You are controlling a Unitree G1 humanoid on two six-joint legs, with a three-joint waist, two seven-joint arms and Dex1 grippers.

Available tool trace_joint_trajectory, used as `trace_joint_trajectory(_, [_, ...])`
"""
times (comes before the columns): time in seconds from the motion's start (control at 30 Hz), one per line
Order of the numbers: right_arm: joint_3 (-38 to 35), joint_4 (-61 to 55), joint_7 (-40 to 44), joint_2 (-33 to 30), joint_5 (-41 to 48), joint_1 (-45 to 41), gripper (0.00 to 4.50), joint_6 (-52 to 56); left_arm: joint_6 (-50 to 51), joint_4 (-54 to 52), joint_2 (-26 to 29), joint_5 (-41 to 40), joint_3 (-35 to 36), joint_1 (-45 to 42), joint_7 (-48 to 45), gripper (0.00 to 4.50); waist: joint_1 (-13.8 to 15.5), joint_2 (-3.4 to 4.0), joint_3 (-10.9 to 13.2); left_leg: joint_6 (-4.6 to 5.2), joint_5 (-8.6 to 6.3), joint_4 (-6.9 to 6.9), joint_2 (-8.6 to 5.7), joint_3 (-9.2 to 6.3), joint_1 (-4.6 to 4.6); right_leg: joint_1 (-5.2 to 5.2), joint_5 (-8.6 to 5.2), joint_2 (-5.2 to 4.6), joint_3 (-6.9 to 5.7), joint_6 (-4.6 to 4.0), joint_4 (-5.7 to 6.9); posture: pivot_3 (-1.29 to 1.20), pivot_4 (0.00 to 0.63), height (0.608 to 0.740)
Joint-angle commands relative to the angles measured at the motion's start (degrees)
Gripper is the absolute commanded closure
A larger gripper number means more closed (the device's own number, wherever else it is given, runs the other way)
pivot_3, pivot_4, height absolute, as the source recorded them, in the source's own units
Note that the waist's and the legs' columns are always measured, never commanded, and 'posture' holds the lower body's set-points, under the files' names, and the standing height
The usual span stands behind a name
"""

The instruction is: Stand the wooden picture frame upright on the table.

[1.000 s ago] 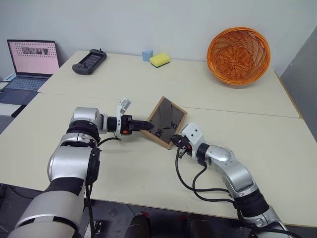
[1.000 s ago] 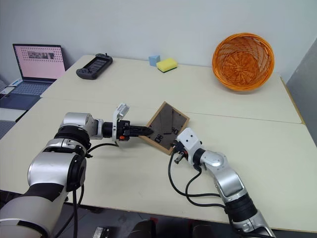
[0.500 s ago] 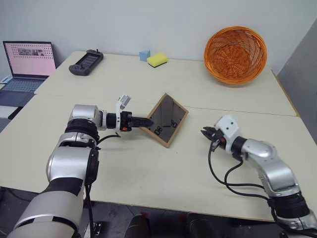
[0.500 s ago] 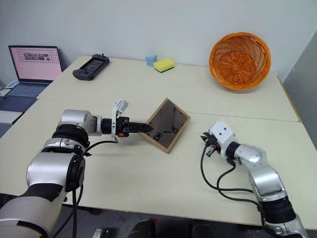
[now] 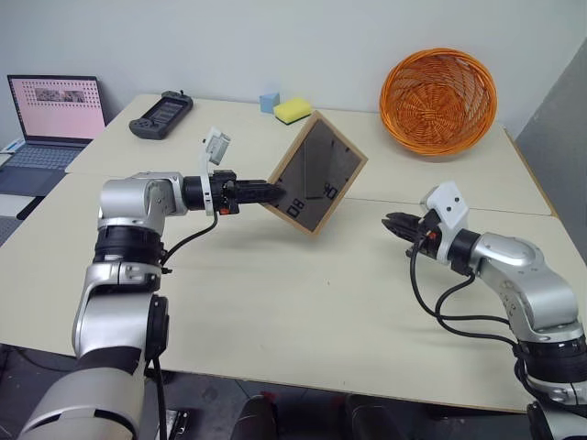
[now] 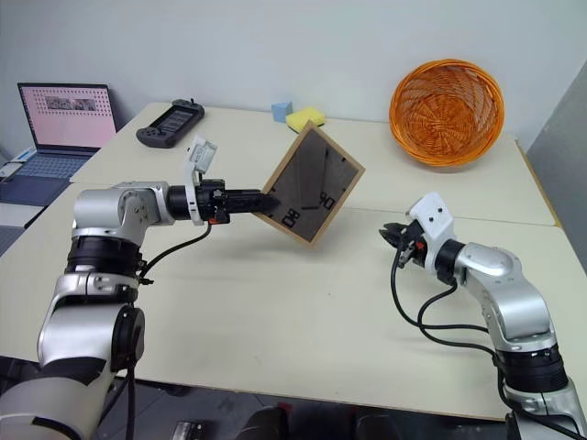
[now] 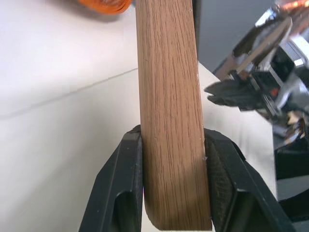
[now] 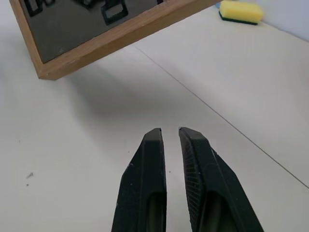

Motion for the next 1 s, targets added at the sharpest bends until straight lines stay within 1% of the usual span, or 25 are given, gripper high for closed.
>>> trace_joint_trajectory(0.03, [-4.40,-0.88,2.07,-0.90,5.76,-3.94,3.92,2.41,-3.83,-10.92,0.51,-3.45,4.12,2.06,4.40,3.17,0.05,0.00,0.00,0.01,0.00,0.03,0.00,0.00,0.00,0.00,0.00,0.00,0.00,0.00,0.00,0.00,0.150,0.740])
trace_joint_trajectory(0.13, [-8.20,-0.34,3.48,-1.71,11.90,-7.74,3.92,6.74,-7.64,-15.92,0.69,-3.47,4.81,5.87,7.60,3.17,0.08,0.02,0.01,0.01,-0.01,0.04,0.00,0.02,0.01,0.01,0.00,0.00,0.02,0.00,0.00,0.00,0.150,0.740])
trace_joint_trajectory(0.23, [-11.85,0.99,4.71,-3.84,16.81,-12.17,3.92,10.24,-9.40,-18.90,1.14,-3.65,5.81,8.74,10.57,3.17,0.16,0.05,0.03,0.02,-0.01,0.04,-0.01,0.02,0.02,0.03,0.00,0.00,0.03,0.00,-0.01,0.00,0.150,0.740])
trace_joint_trajectory(0.3, [-13.24,1.68,4.34,-4.45,19.49,-14.92,3.92,12.34,-11.49,-20.08,1.48,-3.39,5.86,10.14,11.77,3.17,0.30,0.05,0.03,0.02,-0.01,0.05,-0.01,0.01,0.01,0.04,0.00,0.00,0.01,0.00,-0.01,0.00,0.150,0.740])
trace_joint_trajectory(0.37, [-14.35,2.12,2.50,-3.66,22.14,-17.80,3.92,14.82,-13.46,-21.45,1.93,-3.09,5.29,11.35,12.43,3.17,0.24,0.05,0.03,0.03,-0.02,0.05,-0.01,0.01,0.01,0.04,0.00,0.00,0.02,0.00,-0.02,0.00,0.150,0.740])
trace_joint_trajectory(0.47, [-14.92,2.29,-0.43,-2.20,24.58,-20.20,3.38,17.33,-14.39,-22.82,2.32,-3.53,4.62,12.22,13.31,3.17,0.27,0.05,0.03,0.03,-0.02,0.05,0.00,0.02,0.01,0.03,0.00,0.00,0.02,0.00,-0.01,0.00,0.150,0.740])
trace_joint_trajectory(0.53, [-14.80,2.01,-2.07,-0.62,26.17,-21.13,2.90,18.07,-13.83,-23.82,1.98,-4.53,4.83,12.19,14.08,3.17,0.30,0.05,0.03,0.03,-0.02,0.04,-0.01,0.01,0.01,0.03,0.00,0.00,0.01,-0.01,-0.02,0.00,0.150,0.740])
trace_joint_trajectory(0.57, [-13.70,1.31,-3.41,0.85,26.19,-20.95,2.56,18.02,-13.68,-25.11,1.84,-4.92,4.57,12.47,14.17,3.17,0.31,0.05,0.03,0.03,-0.02,0.05,-0.03,0.02,0.01,0.04,0.00,-0.01,0.02,-0.01,-0.02,0.00,0.150,0.740])
trace_joint_trajectory(0.63, [-10.50,-0.50,-4.79,3.33,25.41,-19.67,2.17,17.32,-13.66,-27.11,2.00,-5.46,3.61,12.93,13.98,3.17,0.22,0.06,0.03,0.03,-0.02,0.05,-0.01,0.01,0.01,0.04,0.00,0.00,0.02,0.00,-0.02,0.00,0.150,0.740])
trace_joint_trajectory(0.67, [-9.40,-0.88,-5.25,4.27,24.98,-19.12,1.86,16.96,-13.58,-27.56,2.15,-5.70,3.31,12.99,13.94,3.17,0.21,0.06,0.03,0.03,-0.02,0.03,-0.01,0.02,0.01,0.02,0.00,0.00,0.03,-0.01,0.00,0.00,0.150,0.740])
trace_joint_trajectory(0.8, [-6.31,-0.49,-5.17,5.81,23.67,-18.33,1.86,15.23,-12.53,-28.50,2.67,-7.09,2.93,12.69,14.16,3.17,0.27,0.06,0.04,0.03,-0.02,0.04,-0.02,0.02,0.01,0.02,0.00,0.00,0.03,0.00,0.00,0.00,0.150,0.740])
trace_joint_trajectory(1.0, [-3.97,1.69,-4.38,6.87,22.15,-18.73,1.86,12.88,-12.04,-29.96,3.12,-8.31,2.09,12.88,14.52,3.17,0.25,0.07,0.04,0.03,-0.02,0.03,-0.01,0.01,0.00,0.01,0.00,0.01,0.01,0.00,-0.02,0.00,0.150,0.740])
